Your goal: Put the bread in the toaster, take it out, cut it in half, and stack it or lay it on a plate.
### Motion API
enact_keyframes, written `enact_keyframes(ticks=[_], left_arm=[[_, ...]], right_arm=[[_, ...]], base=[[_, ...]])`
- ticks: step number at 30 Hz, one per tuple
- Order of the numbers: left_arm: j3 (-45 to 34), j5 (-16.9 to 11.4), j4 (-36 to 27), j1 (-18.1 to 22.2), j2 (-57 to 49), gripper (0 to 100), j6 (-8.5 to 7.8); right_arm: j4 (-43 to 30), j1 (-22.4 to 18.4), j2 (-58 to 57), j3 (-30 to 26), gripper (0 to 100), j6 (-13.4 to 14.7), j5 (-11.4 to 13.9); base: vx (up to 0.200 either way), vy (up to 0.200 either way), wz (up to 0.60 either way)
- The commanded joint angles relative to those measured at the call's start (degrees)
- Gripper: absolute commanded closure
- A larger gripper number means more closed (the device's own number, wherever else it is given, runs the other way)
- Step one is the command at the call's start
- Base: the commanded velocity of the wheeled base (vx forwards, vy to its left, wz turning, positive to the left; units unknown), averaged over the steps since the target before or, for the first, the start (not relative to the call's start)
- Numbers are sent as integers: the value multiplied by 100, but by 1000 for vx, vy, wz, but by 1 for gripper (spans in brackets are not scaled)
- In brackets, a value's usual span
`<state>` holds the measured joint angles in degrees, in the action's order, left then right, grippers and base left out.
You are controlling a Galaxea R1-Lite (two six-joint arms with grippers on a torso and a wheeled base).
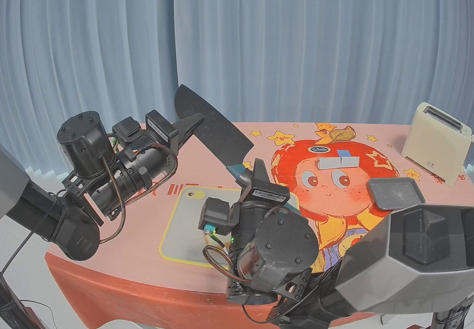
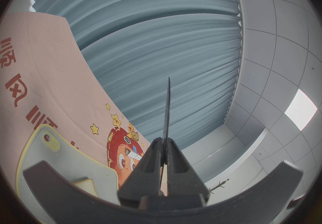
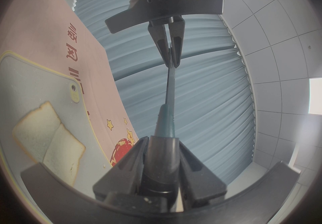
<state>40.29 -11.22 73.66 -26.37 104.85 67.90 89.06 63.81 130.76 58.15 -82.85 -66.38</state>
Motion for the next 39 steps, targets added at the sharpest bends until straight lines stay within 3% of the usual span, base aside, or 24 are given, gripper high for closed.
enact_keyframes(ticks=[1,4,5,21,27,32,39], left_arm=[[-30,-3,8,0,-17,100,4],[-39,-3,8,0,-17,100,4],[-91,-12,26,0,-44,0,4],[-135,-56,35,0,-114,0,57],[-329,-100,44,9,-386,0,-49],[-601,-531,61,0,-844,0,-330],[-654,-645,52,-141,-1353,0,-339]], right_arm=[[58,27,-33,-5,100,5,-7],[58,27,-41,3,100,5,-7],[58,27,-41,3,100,-3,-7],[58,-132,-314,-40,100,58,55],[41,-246,-718,-23,100,58,11],[14,-474,-1289,-260,100,49,11],[-12,-756,-1623,-550,100,41,20]], base=[[0,0,0],[0,0,0],[0,0,0],[0,0,0],[0,0,0],[0,0,0],[0,0,0]])
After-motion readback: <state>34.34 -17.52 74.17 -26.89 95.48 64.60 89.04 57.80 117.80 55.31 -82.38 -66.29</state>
